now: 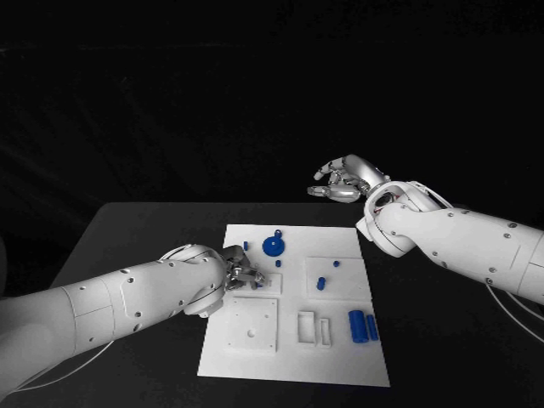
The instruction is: Assemble the parts on the task board
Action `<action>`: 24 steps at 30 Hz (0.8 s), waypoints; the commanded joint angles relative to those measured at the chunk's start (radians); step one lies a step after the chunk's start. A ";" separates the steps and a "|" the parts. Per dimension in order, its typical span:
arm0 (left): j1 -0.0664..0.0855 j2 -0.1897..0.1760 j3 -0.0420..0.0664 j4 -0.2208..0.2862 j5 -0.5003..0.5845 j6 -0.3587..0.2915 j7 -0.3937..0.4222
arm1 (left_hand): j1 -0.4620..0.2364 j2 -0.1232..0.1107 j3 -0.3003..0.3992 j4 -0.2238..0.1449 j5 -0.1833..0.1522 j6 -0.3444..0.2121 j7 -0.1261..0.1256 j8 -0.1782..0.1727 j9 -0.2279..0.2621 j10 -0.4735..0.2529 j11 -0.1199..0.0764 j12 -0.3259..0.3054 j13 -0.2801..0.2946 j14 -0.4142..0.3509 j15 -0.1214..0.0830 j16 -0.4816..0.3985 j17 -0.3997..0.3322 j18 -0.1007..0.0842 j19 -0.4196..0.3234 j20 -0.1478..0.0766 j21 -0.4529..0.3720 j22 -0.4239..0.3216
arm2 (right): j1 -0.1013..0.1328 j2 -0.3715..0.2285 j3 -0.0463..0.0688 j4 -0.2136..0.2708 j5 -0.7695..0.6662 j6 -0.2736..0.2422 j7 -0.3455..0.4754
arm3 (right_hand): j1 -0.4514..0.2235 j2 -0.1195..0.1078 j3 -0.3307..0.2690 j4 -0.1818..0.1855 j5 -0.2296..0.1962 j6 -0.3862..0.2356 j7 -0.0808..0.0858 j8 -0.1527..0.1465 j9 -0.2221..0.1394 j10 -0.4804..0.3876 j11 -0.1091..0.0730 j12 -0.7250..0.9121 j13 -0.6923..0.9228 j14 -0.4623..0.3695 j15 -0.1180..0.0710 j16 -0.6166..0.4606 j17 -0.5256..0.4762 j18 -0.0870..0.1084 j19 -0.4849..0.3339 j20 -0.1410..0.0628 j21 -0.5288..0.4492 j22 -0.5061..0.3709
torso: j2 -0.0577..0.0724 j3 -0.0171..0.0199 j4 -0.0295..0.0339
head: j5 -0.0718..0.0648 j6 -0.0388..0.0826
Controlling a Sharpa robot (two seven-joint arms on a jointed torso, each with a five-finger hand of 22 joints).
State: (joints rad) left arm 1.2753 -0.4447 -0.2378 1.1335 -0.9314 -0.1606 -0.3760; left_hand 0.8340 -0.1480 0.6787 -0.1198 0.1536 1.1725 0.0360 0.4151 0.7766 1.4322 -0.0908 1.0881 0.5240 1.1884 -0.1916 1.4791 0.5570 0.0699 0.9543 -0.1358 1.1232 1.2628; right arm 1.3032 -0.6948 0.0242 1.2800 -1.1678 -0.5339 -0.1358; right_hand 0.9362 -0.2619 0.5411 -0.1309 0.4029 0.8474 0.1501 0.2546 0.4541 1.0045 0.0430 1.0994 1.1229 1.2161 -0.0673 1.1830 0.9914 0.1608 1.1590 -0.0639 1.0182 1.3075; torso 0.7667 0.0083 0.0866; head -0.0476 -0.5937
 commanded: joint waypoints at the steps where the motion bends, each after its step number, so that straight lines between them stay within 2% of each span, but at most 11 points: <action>1: -0.001 0.001 0.000 -0.001 0.017 -0.021 0.006 | 0.001 -0.018 0.001 0.014 -0.009 0.043 -0.052 -0.010 -0.001 -0.056 -0.034 -0.004 -0.001 0.016 -0.034 -0.005 -0.003 0.005 -0.003 -0.128 -0.005 -0.001 | -0.002 0.000 0.000 0.000 -0.001 0.011 0.004 | 0.007 -0.001 -0.001 0.004 0.005 0.000 0.005 0.005 0.001 -0.006 -0.001 0.006 -0.002 -0.004 -0.001 -0.003 0.000 0.101 0.005 -0.001 -0.004 0.005 | 0.001 0.0005 0.0001 | 0.000 0.001; 12: -0.001 -0.008 0.004 0.005 0.030 -0.034 0.011 | 0.008 -0.045 0.005 0.036 -0.017 0.040 -0.050 -0.017 0.000 -0.061 -0.033 -0.006 0.000 0.013 -0.033 -0.009 -0.006 0.004 -0.003 -0.128 -0.009 -0.001 | -0.002 -0.001 0.000 -0.001 0.000 0.010 0.004 | 0.005 -0.001 -0.002 0.005 0.006 -0.001 0.006 0.005 0.001 -0.006 -0.001 0.007 -0.003 -0.004 0.000 -0.003 0.000 0.101 0.005 0.000 -0.005 0.005 | 0.000 0.0001 -0.0004 | -0.001 -0.003; 24: 0.001 -0.012 0.007 0.007 0.052 -0.031 0.019 | 0.016 -0.056 0.006 0.047 -0.017 0.031 -0.047 -0.024 0.003 -0.072 -0.030 -0.012 -0.001 0.006 -0.031 -0.016 -0.011 0.002 -0.007 -0.127 -0.013 0.000 | -0.004 0.000 0.000 -0.003 0.001 0.012 0.004 | 0.004 -0.001 -0.003 0.007 0.010 -0.002 0.006 0.004 0.000 -0.007 0.000 0.008 -0.004 -0.004 0.000 -0.003 0.000 0.101 0.005 0.000 -0.005 0.006 | 0.000 0.0003 -0.0001 | -0.001 -0.004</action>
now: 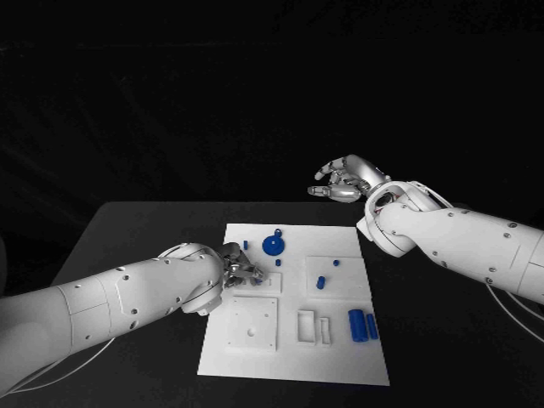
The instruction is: Assemble the parts on the task board
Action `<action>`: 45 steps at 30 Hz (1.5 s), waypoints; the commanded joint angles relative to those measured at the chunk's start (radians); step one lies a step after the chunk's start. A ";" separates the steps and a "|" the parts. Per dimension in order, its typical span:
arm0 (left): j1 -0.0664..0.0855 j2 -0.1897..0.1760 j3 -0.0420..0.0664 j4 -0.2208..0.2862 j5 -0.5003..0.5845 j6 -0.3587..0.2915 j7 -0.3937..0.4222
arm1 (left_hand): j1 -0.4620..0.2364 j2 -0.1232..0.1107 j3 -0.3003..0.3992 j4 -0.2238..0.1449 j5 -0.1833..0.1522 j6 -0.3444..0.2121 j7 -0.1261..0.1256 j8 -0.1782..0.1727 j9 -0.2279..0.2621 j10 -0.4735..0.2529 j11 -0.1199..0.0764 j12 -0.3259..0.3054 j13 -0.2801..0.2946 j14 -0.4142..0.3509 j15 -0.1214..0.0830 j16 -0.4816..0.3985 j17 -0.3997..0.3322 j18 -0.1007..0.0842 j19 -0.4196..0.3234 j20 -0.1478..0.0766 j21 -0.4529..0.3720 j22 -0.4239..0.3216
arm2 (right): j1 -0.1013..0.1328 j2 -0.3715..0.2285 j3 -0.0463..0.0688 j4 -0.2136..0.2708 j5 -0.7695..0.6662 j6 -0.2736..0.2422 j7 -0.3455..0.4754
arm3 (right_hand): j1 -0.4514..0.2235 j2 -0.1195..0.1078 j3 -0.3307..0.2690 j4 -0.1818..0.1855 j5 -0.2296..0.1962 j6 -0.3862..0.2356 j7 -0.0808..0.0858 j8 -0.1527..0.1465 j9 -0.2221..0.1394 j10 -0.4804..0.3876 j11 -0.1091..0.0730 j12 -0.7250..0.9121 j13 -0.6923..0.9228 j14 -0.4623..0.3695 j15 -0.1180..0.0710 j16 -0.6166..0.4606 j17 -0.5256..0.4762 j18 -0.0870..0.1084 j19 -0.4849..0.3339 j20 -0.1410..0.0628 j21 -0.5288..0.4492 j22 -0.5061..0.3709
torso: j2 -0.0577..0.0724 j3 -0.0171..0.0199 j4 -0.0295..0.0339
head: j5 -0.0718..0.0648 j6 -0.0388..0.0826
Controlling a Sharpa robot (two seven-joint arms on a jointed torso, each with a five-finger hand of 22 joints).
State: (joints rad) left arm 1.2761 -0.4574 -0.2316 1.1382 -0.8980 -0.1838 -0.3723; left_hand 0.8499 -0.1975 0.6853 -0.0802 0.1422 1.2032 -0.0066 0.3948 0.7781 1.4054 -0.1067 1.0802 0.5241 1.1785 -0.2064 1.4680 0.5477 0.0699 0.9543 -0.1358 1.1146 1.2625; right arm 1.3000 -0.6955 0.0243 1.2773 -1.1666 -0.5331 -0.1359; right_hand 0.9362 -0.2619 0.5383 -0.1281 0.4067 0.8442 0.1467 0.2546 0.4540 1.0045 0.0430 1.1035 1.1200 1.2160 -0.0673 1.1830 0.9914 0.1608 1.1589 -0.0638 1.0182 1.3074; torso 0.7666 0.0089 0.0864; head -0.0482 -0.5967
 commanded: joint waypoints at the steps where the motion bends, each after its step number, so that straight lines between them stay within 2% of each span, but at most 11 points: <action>1: 0.001 0.001 0.001 0.002 0.019 -0.006 0.016 | 0.001 -0.007 0.000 0.008 -0.006 0.000 -0.004 -0.004 0.001 -0.045 -0.014 -0.004 -0.001 0.015 -0.016 -0.005 -0.002 0.002 -0.007 -0.127 -0.005 0.000 | -0.002 0.001 0.000 -0.001 0.000 0.011 0.004 | 0.004 -0.001 0.000 0.004 0.006 0.001 0.009 0.004 0.000 -0.007 0.000 0.004 -0.001 -0.004 0.000 -0.003 0.000 0.101 0.005 0.000 -0.005 0.006 | 0.000 -0.0003 0.0001 | 0.000 -0.001; 7: 0.001 0.002 0.001 -0.002 0.025 0.008 0.014 | 0.006 -0.009 0.000 0.008 -0.005 -0.009 -0.002 -0.010 0.000 -0.047 -0.012 -0.005 -0.001 0.014 -0.015 -0.006 -0.003 0.002 -0.008 -0.127 -0.006 0.000 | -0.003 0.003 0.000 -0.004 0.002 0.014 0.004 | 0.003 -0.001 -0.001 0.005 0.008 0.000 0.009 0.004 0.000 -0.007 0.000 0.005 -0.002 -0.004 0.000 -0.003 0.000 0.101 0.005 0.000 -0.005 0.006 | 0.000 0.0003 -0.0004 | 0.001 -0.001; 9: 0.001 0.003 0.001 -0.002 0.025 0.013 0.013 | 0.011 -0.010 0.001 0.008 -0.005 -0.071 0.011 -0.049 -0.020 -0.043 0.000 -0.004 -0.001 0.015 -0.007 -0.004 -0.002 0.002 -0.009 -0.127 -0.007 0.001 | -0.004 0.003 0.000 -0.004 0.002 0.015 0.004 | 0.003 -0.001 -0.001 0.005 0.008 0.000 0.010 0.004 0.000 -0.007 0.000 0.005 -0.002 -0.004 0.000 -0.003 0.000 0.101 0.005 0.000 -0.005 0.006 | 0.000 0.0005 0.0004 | 0.000 -0.001; 10: 0.002 0.003 0.001 -0.002 0.025 0.015 0.013 | 0.014 -0.008 0.001 0.009 -0.005 -0.072 0.016 -0.053 -0.025 -0.042 0.003 -0.004 -0.002 0.015 -0.003 -0.003 -0.002 0.002 -0.009 -0.127 -0.007 0.002 | -0.004 0.003 0.000 -0.004 0.002 0.015 0.004 | 0.003 -0.001 -0.001 0.005 0.008 0.000 0.010 0.004 0.000 -0.007 0.000 0.005 -0.002 -0.004 0.000 -0.003 0.000 0.101 0.005 0.000 -0.005 0.006 | 0.000 0.0005 0.0007 | 0.000 -0.001; 14: 0.002 0.003 0.001 -0.003 0.025 0.019 0.012 | 0.027 0.002 0.000 0.002 0.005 -0.071 0.020 -0.060 -0.034 -0.042 0.008 -0.004 -0.003 0.014 0.003 -0.001 -0.002 0.000 -0.011 -0.126 -0.006 0.004 | -0.004 0.003 0.000 -0.005 0.003 0.016 0.004 | 0.003 -0.001 -0.001 0.005 0.008 0.000 0.010 0.004 0.000 -0.007 0.000 0.005 -0.002 -0.004 0.000 -0.003 0.000 0.101 0.005 0.000 -0.005 0.006 | 0.000 0.0005 0.0012 | 0.001 -0.001; 21: 0.002 0.005 0.001 -0.008 0.027 0.023 0.012 | 0.053 0.045 -0.012 -0.036 0.041 -0.076 0.026 -0.078 -0.055 -0.043 0.013 -0.004 -0.006 0.011 0.008 0.001 -0.003 -0.002 -0.016 -0.125 -0.007 0.009 | -0.005 0.002 0.000 -0.005 0.003 0.017 0.005 | 0.002 -0.001 -0.002 0.006 0.009 0.000 0.010 0.004 0.000 -0.007 0.000 0.005 -0.003 -0.004 0.000 -0.003 0.000 0.101 0.005 0.000 -0.005 0.006 | 0.000 0.0001 0.0001 | 0.002 -0.001; 32: 0.004 0.014 0.001 -0.026 0.031 0.042 0.007 | 0.043 0.055 -0.020 -0.038 0.044 -0.097 0.033 -0.101 -0.072 -0.045 0.020 -0.003 -0.007 0.010 0.014 0.001 -0.005 -0.004 -0.016 -0.124 -0.010 0.010 | -0.005 0.002 0.000 -0.004 0.005 0.017 0.006 | 0.002 0.000 -0.002 0.007 0.010 0.000 0.010 0.004 0.000 -0.007 0.000 0.006 -0.003 -0.004 0.000 -0.003 0.000 0.101 0.005 0.000 -0.006 0.007 | 0.000 0.0005 -0.0005 | 0.002 -0.001; 35: 0.004 0.014 0.001 -0.026 0.035 0.042 0.010 | 0.043 0.069 -0.019 -0.042 0.055 -0.104 0.037 -0.110 -0.078 -0.045 0.024 -0.002 -0.008 0.009 0.017 0.001 -0.005 -0.004 -0.017 -0.124 -0.011 0.011 | -0.005 0.001 0.000 -0.004 0.005 0.018 0.005 | 0.001 0.000 -0.002 0.007 0.010 0.000 0.010 0.004 0.000 -0.007 0.000 0.006 -0.004 -0.004 0.001 -0.003 0.000 0.101 0.005 0.000 -0.006 0.007 | 0.001 0.0004 -0.0004 | 0.002 -0.001; 39: 0.004 0.013 0.001 -0.025 0.051 0.038 0.015 | 0.044 0.093 -0.019 -0.055 0.099 -0.101 0.039 -0.116 -0.082 -0.045 0.026 0.000 -0.008 0.008 0.019 0.002 -0.005 -0.006 -0.018 -0.124 -0.012 0.014 | -0.005 0.002 0.000 -0.004 0.005 0.018 0.006 | 0.001 0.000 -0.002 0.007 0.010 0.000 0.010 0.004 0.000 -0.007 0.000 0.006 -0.004 -0.004 0.001 -0.003 0.000 0.101 0.005 0.000 -0.006 0.007 | 0.000 0.0001 -0.0002 | 0.001 -0.001; 42: 0.004 0.012 0.001 -0.024 0.067 0.037 0.023 | 0.045 0.128 -0.018 -0.075 0.138 -0.097 0.039 -0.118 -0.083 -0.046 0.026 0.001 -0.008 0.008 0.020 0.004 -0.005 -0.007 -0.020 -0.123 -0.012 0.016 | -0.005 0.001 0.000 -0.004 0.005 0.020 0.006 | 0.001 0.000 -0.003 0.008 0.011 0.000 0.010 0.004 0.000 -0.008 0.000 0.007 -0.004 -0.004 0.001 -0.003 0.000 0.101 0.005 0.000 -0.006 0.007 | 0.000 0.0001 0.0000 | 0.000 -0.001; 45: 0.004 0.008 0.001 -0.021 0.080 0.036 0.031 | 0.056 0.175 -0.009 -0.108 0.153 -0.093 0.039 -0.118 -0.080 -0.045 0.027 0.002 -0.010 0.008 0.020 0.005 -0.005 -0.007 -0.021 -0.124 -0.012 0.019 | -0.005 0.000 0.000 -0.005 0.008 0.025 0.008 | 0.001 0.001 -0.003 0.008 0.011 0.000 0.010 0.004 0.000 -0.008 0.000 0.007 -0.004 -0.004 0.001 -0.003 0.000 0.101 0.005 0.000 -0.006 0.007 | 0.000 -0.0002 -0.0002 | 0.000 0.000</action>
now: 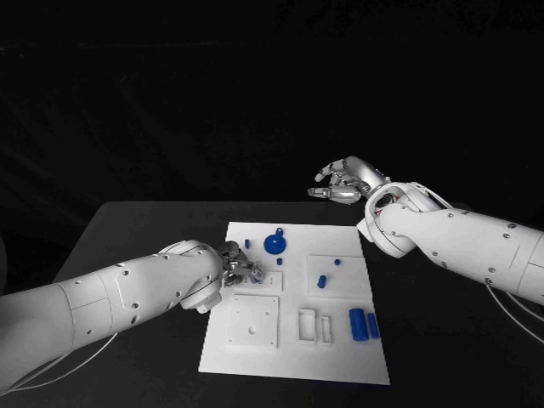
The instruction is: Assemble the parts on the task board
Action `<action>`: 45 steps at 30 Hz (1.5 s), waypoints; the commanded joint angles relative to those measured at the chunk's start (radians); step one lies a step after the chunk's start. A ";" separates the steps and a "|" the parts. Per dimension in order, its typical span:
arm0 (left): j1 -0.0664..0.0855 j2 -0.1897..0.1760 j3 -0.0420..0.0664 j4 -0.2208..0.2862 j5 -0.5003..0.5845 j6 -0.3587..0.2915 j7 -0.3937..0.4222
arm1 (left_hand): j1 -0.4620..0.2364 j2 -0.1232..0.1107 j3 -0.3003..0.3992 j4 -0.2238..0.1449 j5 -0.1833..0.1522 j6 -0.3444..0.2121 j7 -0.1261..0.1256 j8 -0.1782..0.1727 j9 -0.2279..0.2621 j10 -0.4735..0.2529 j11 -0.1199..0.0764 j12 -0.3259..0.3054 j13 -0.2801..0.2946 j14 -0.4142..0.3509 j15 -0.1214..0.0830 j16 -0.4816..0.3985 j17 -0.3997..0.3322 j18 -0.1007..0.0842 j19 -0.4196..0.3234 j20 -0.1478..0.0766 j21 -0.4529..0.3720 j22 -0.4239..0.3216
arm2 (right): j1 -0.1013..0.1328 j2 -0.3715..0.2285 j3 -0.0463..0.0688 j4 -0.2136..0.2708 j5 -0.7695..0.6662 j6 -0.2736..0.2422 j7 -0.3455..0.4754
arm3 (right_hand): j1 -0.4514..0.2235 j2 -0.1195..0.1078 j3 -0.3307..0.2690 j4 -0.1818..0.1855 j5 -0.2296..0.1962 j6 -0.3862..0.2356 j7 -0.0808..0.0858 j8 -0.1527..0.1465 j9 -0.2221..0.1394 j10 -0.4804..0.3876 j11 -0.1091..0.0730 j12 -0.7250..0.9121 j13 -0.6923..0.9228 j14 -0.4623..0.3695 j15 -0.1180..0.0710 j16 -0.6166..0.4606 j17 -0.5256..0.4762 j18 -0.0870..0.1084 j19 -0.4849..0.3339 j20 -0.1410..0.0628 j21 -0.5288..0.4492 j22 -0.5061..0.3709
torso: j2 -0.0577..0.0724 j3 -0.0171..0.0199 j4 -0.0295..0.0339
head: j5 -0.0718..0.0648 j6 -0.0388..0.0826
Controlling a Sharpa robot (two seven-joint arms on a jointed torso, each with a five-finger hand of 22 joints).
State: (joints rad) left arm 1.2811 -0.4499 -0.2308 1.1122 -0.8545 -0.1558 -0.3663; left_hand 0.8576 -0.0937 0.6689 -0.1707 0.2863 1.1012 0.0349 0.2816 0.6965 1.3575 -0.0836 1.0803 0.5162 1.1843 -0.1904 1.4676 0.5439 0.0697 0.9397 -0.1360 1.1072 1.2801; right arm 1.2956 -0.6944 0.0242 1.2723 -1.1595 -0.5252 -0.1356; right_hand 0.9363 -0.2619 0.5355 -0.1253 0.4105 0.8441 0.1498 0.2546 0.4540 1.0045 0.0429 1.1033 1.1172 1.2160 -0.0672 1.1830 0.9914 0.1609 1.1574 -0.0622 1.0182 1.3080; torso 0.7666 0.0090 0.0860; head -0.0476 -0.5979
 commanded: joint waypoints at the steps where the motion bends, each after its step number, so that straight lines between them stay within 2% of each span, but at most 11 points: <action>1: -0.001 -0.001 0.000 0.006 0.044 0.008 0.030 | 0.049 0.079 0.008 -0.024 0.009 0.010 -0.002 -0.004 0.003 0.003 0.004 0.001 -0.002 0.002 0.004 0.005 -0.002 -0.008 -0.007 -0.123 -0.005 0.002 | 0.000 -0.001 0.000 0.000 0.002 0.019 0.008 | 0.001 0.001 0.000 0.005 0.007 0.000 0.007 0.004 0.000 -0.008 0.000 0.007 -0.001 -0.004 0.000 -0.003 0.000 0.101 0.007 -0.002 -0.006 0.006 | 0.000 -0.0005 0.0004 | 0.000 0.002; 8: -0.001 -0.013 0.004 0.020 0.103 0.004 0.061 | 0.042 0.109 0.010 -0.047 -0.008 0.010 -0.001 -0.005 0.012 0.007 0.004 0.002 -0.004 0.003 0.006 0.006 -0.003 -0.010 -0.008 -0.122 -0.007 0.004 | -0.001 -0.004 0.000 0.004 0.011 0.036 0.021 | 0.006 0.002 0.001 0.003 0.008 0.000 0.006 0.004 0.000 -0.008 0.000 0.008 -0.003 -0.004 0.000 -0.003 0.000 0.101 0.007 -0.002 -0.006 0.007 | 0.000 -0.0009 0.0000 | -0.002 0.004; 9: -0.001 -0.014 0.009 0.021 0.107 0.003 0.066 | 0.041 0.111 0.010 -0.048 -0.011 0.009 -0.001 -0.005 0.013 0.008 0.005 0.002 -0.005 0.004 0.006 0.006 -0.003 -0.010 -0.008 -0.122 -0.008 0.004 | -0.001 -0.005 0.000 0.006 0.014 0.041 0.026 | 0.007 0.002 0.001 0.002 0.007 0.000 0.006 0.004 0.000 -0.008 0.000 0.009 -0.003 -0.004 0.000 -0.003 0.000 0.101 0.007 -0.002 -0.006 0.007 | 0.000 -0.0012 0.0003 | -0.002 0.005; 10: -0.001 -0.014 0.020 0.020 0.112 0.004 0.075 | 0.040 0.114 0.011 -0.050 -0.016 0.008 -0.001 -0.006 0.014 0.008 0.005 0.002 -0.005 0.004 0.006 0.006 -0.003 -0.010 -0.007 -0.122 -0.008 0.004 | -0.002 -0.005 0.000 0.009 0.015 0.045 0.032 | 0.009 0.003 0.002 0.001 0.007 0.000 0.006 0.004 0.000 -0.009 0.000 0.009 -0.003 -0.004 0.000 -0.003 0.000 0.101 0.006 -0.003 -0.006 0.007 | 0.000 -0.0008 0.0003 | -0.002 0.005; 13: -0.001 -0.029 0.029 0.032 0.149 0.000 0.102 | 0.038 0.117 0.011 -0.052 -0.022 0.006 0.000 -0.007 0.016 0.009 0.005 0.002 -0.006 0.005 0.007 0.006 -0.004 -0.011 -0.007 -0.121 -0.009 0.004 | -0.004 -0.010 -0.001 0.020 0.014 0.062 0.049 | 0.029 0.009 0.006 -0.012 0.000 -0.001 0.006 0.005 0.000 -0.010 0.000 0.012 -0.006 -0.005 0.000 -0.003 0.001 0.101 0.006 -0.004 -0.007 0.009 | -0.001 -0.0009 0.0003 | -0.003 0.009; 17: -0.001 -0.049 0.054 0.047 0.211 0.004 0.171 | 0.038 0.120 0.013 -0.054 -0.027 0.004 0.000 -0.008 0.018 0.010 0.006 0.001 -0.006 0.005 0.007 0.006 -0.004 -0.011 -0.007 -0.121 -0.011 0.004 | -0.007 -0.019 -0.004 0.040 -0.004 0.096 0.076 | 0.067 0.018 0.015 -0.043 -0.019 0.000 0.006 0.006 0.000 -0.012 0.000 0.016 -0.009 -0.006 0.000 -0.001 0.002 0.101 0.005 -0.004 -0.006 0.012 | -0.001 -0.0007 0.0012 | -0.005 0.015; 19: -0.001 -0.069 0.061 0.063 0.262 0.012 0.233 | 0.038 0.122 0.014 -0.055 -0.029 0.003 0.000 -0.009 0.019 0.009 0.006 0.001 -0.007 0.005 0.007 0.006 -0.005 -0.011 -0.007 -0.121 -0.011 0.004 | -0.010 -0.027 -0.008 0.057 -0.036 0.130 0.092 | 0.083 0.024 0.019 -0.058 -0.022 0.002 0.006 0.007 0.000 -0.013 0.000 0.018 -0.010 -0.006 0.000 0.000 0.003 0.101 0.004 -0.004 -0.006 0.013 | -0.001 -0.0006 0.0013 | -0.006 0.016; 23: -0.001 -0.104 0.070 0.098 0.334 0.042 0.326 | 0.038 0.125 0.016 -0.059 -0.031 0.000 0.001 -0.010 0.020 0.006 0.006 -0.001 -0.008 0.003 0.007 0.005 -0.005 -0.011 -0.008 -0.121 -0.014 0.003 | -0.017 -0.042 -0.024 0.100 -0.086 0.191 0.113 | 0.117 0.037 0.035 -0.087 -0.042 0.013 0.004 0.013 0.001 -0.010 -0.002 0.025 -0.014 -0.003 -0.002 0.004 0.005 0.101 0.007 -0.003 -0.002 0.017 | -0.002 -0.0012 0.0021 | -0.010 0.023; 28: -0.001 -0.135 0.070 0.133 0.394 0.108 0.418 | 0.037 0.130 0.016 -0.065 -0.032 -0.004 0.001 -0.012 0.023 0.001 0.006 -0.003 -0.009 0.000 0.007 0.003 -0.006 -0.013 -0.011 -0.120 -0.018 0.002 | -0.026 -0.046 -0.049 0.142 -0.147 0.215 0.143 | 0.147 0.045 0.071 -0.101 -0.096 0.022 0.001 0.016 0.000 -0.004 -0.005 0.036 -0.017 0.004 -0.004 0.011 0.010 0.101 0.012 -0.001 0.008 0.021 | -0.001 -0.0004 0.0008 | -0.009 0.035; 36: -0.002 -0.164 0.070 0.161 0.420 0.168 0.498 | 0.034 0.135 0.014 -0.069 -0.050 -0.012 0.003 -0.017 0.028 -0.009 0.008 -0.002 -0.008 -0.010 0.009 0.001 -0.006 -0.016 -0.018 -0.118 -0.025 0.002 | -0.035 -0.045 -0.081 0.190 -0.225 0.223 0.165 | 0.159 0.042 0.093 -0.110 -0.118 0.011 -0.006 0.010 -0.006 -0.003 -0.012 0.042 -0.022 0.005 -0.010 0.015 0.013 0.101 0.012 0.001 0.017 0.021 | 0.000 -0.0024 0.0002 | -0.014 0.045; 45: -0.003 -0.169 0.070 0.167 0.439 0.179 0.520 | 0.035 0.136 0.014 -0.069 -0.055 -0.013 0.004 -0.018 0.029 -0.012 0.009 -0.001 -0.008 -0.013 0.009 0.002 -0.006 -0.017 -0.019 -0.117 -0.026 0.003 | -0.039 -0.046 -0.093 0.227 -0.241 0.231 0.175 | 0.173 0.037 0.115 -0.121 -0.116 -0.007 -0.018 0.002 -0.011 -0.004 -0.022 0.044 -0.027 0.004 -0.020 0.015 0.014 0.101 0.010 0.002 0.022 0.021 | 0.000 -0.0016 0.0007 | -0.015 0.044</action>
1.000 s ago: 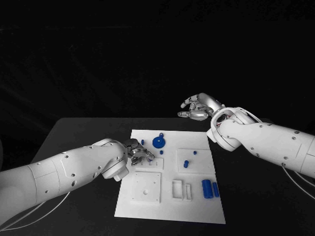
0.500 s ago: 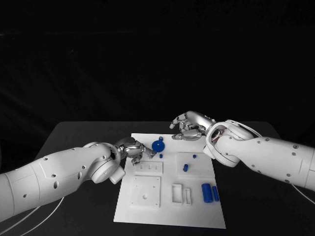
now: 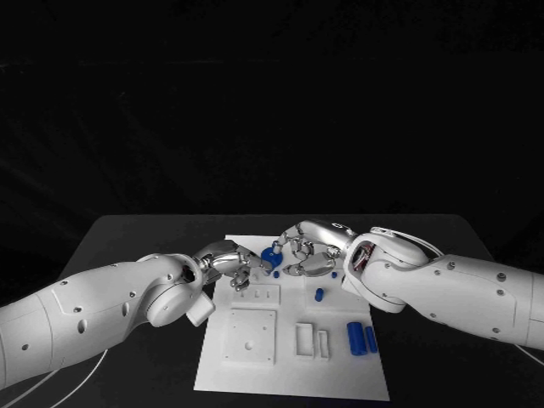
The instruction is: Assemble the parts on the task board
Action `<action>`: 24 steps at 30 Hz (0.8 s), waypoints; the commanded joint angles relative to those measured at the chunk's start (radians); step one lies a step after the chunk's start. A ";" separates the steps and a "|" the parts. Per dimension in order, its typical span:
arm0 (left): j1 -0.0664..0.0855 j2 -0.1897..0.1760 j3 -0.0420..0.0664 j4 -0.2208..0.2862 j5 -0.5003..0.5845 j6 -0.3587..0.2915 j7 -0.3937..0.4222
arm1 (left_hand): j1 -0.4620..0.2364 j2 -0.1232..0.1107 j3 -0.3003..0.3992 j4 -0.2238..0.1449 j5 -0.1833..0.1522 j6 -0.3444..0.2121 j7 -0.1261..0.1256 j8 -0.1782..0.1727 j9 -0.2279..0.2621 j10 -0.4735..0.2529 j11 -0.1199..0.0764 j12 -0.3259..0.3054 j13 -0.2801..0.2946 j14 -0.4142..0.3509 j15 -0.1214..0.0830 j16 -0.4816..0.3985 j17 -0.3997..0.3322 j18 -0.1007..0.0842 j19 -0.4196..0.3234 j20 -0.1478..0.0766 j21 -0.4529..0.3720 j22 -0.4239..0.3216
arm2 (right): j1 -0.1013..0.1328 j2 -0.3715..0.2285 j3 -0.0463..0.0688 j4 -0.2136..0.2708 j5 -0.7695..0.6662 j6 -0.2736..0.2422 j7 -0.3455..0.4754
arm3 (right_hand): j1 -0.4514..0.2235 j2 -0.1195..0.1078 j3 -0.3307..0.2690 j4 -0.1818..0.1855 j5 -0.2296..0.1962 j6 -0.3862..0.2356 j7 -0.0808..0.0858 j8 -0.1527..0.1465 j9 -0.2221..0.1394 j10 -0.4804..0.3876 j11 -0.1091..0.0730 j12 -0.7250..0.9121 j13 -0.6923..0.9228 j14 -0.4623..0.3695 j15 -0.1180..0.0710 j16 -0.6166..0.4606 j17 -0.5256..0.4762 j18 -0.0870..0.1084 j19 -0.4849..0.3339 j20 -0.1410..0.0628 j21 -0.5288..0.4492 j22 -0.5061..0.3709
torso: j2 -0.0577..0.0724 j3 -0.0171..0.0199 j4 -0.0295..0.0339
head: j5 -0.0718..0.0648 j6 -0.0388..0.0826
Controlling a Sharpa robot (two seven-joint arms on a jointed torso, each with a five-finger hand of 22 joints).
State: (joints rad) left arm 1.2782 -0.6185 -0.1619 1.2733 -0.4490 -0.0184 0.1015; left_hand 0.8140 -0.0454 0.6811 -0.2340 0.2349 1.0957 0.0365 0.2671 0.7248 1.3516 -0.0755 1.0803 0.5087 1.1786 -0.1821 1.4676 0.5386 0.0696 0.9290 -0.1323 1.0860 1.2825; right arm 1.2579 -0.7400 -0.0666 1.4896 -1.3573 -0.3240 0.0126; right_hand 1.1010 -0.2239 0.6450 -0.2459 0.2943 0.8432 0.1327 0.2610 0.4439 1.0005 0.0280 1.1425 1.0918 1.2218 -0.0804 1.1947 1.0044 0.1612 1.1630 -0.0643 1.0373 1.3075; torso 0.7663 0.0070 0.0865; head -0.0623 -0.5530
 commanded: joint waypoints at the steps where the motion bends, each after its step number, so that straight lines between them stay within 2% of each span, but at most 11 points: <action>1: 0.000 -0.001 0.001 0.008 0.034 0.043 0.054 | 0.079 0.088 0.002 -0.006 -0.004 -0.008 0.002 -0.004 0.001 -0.006 0.001 -0.001 0.000 -0.007 0.001 0.002 0.000 -0.017 -0.009 -0.121 -0.005 0.000 | -0.002 -0.001 -0.003 0.012 -0.043 0.028 0.028 | 0.009 -0.001 0.006 -0.001 0.002 -0.007 -0.001 -0.004 -0.001 0.000 -0.008 0.005 -0.002 -0.002 -0.008 0.003 0.001 0.101 0.004 0.004 0.003 0.021 | 0.001 0.0002 0.0000 | -0.001 -0.001; 12: 0.000 -0.001 0.001 0.008 0.040 0.046 0.056 | 0.079 0.089 0.002 -0.006 -0.005 -0.008 0.002 -0.004 0.002 -0.008 0.001 -0.001 0.000 -0.008 0.001 0.002 0.000 -0.018 -0.010 -0.121 -0.006 0.000 | -0.004 0.000 -0.005 0.024 -0.044 0.011 0.039 | 0.018 0.002 0.024 -0.007 0.006 -0.009 -0.007 -0.002 -0.001 -0.002 -0.014 0.007 -0.005 -0.003 -0.013 0.003 0.002 0.101 0.002 0.004 0.006 0.021 | 0.001 0.0026 0.0007 | 0.001 -0.002; 24: 0.000 -0.004 0.001 0.000 0.065 0.029 0.041 | 0.079 0.089 0.002 -0.006 -0.005 -0.008 0.002 -0.004 0.003 -0.009 0.001 0.000 0.000 -0.009 0.001 0.002 0.000 -0.018 -0.011 -0.120 -0.007 0.001 | -0.006 -0.006 -0.005 0.032 -0.043 -0.006 0.046 | 0.015 0.007 0.035 -0.003 -0.001 0.000 -0.013 0.006 0.002 -0.001 -0.018 0.010 -0.006 -0.001 -0.017 0.005 0.004 0.101 0.003 0.004 0.009 0.020 | 0.001 0.0034 -0.0001 | 0.003 -0.003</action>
State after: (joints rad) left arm 1.2777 -0.6216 -0.1621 1.2746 -0.4113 0.0086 0.1369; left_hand 0.8186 -0.0419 0.6805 -0.2388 0.2235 1.0891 0.0369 0.2585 0.7260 1.3515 -0.0754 1.0803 0.5088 1.1710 -0.1754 1.4676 0.5387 0.0697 0.9255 -0.1287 1.0860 1.2822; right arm 1.2536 -0.7456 -0.0718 1.5174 -1.3887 -0.3225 0.0400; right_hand 1.1100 -0.2224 0.6741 -0.2473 0.2983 0.8439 0.1248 0.2602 0.4434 0.9978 0.0170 1.1464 1.0870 1.2184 -0.0911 1.1947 1.0065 0.1626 1.1628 -0.0640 1.0413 1.3074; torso 0.7664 0.0100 0.0865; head -0.0600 -0.5565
